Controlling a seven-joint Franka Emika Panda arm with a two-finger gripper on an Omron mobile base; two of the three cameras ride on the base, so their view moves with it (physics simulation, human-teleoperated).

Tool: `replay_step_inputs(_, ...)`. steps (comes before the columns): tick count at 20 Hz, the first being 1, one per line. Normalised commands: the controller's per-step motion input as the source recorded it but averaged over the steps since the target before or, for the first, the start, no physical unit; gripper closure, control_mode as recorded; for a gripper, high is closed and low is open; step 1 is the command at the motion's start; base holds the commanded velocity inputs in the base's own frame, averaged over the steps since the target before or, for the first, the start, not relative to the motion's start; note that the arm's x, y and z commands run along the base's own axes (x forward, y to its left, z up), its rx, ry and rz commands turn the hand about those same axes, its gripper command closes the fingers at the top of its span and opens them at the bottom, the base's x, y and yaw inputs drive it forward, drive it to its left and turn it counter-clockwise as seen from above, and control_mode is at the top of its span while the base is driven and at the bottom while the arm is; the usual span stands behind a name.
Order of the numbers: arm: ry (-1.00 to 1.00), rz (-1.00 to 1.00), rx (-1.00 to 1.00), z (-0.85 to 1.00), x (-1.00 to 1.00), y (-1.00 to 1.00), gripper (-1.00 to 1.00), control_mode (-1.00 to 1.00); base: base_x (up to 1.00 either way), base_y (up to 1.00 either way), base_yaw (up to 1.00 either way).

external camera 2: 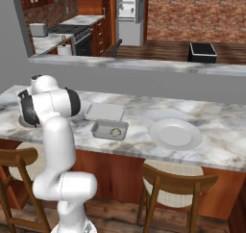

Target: Place two dumplings into each of the tupperware containers and then place the containers in the fridge.

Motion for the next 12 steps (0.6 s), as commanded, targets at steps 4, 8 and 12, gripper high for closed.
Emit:
replay_step_inputs(4,0.01,-0.01,0.00,-0.03,0.40,0.26,-1.00,-1.00,0.00,0.00,0.00)
replay_step_inputs(8,0.01,0.00,0.00,0.00,0.22,0.26,-1.00,-1.00,0.00,0.00,0.00)
replay_step_inputs(12,0.03,0.00,0.00,0.00,0.04,0.01,-1.00,-1.00,0.00,0.00,0.00)
